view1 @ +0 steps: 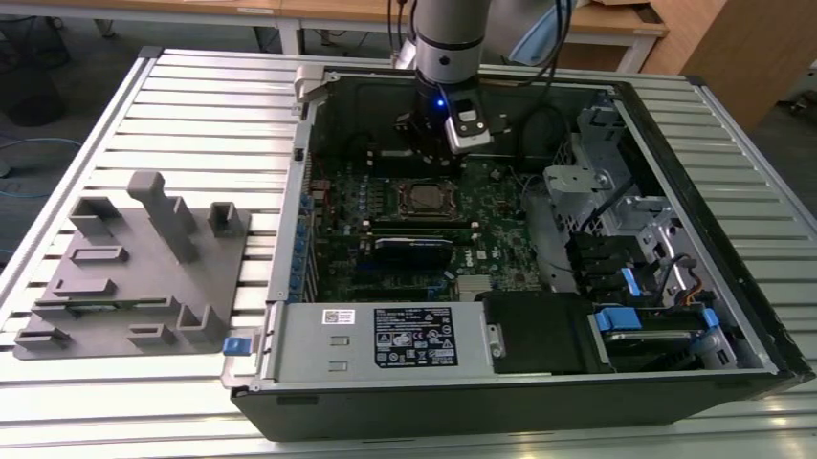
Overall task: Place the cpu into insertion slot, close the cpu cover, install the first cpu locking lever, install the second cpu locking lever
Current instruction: 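Install the first cpu locking lever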
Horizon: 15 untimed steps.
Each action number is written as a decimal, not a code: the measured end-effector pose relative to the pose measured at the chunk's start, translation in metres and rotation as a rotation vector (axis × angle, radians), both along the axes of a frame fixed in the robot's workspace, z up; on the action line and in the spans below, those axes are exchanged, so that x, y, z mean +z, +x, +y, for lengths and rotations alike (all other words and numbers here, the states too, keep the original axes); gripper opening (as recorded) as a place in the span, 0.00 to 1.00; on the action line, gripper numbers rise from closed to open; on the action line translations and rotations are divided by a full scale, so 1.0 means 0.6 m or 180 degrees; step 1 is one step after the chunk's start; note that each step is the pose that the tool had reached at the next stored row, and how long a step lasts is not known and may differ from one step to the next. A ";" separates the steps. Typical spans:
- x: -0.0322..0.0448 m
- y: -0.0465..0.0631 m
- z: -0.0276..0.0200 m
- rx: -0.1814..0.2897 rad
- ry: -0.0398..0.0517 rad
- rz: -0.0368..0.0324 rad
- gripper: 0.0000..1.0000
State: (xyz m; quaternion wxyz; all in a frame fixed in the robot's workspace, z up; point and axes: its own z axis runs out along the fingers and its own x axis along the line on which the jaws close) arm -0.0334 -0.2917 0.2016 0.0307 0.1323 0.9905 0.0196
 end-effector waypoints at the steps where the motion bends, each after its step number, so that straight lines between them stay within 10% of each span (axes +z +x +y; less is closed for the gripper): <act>1: 0.001 0.000 0.0000 0.0000 0.0000 0.0000 0.11; 15: 0.004 0.000 0.0019 -0.0001 -0.0002 -0.0008 0.11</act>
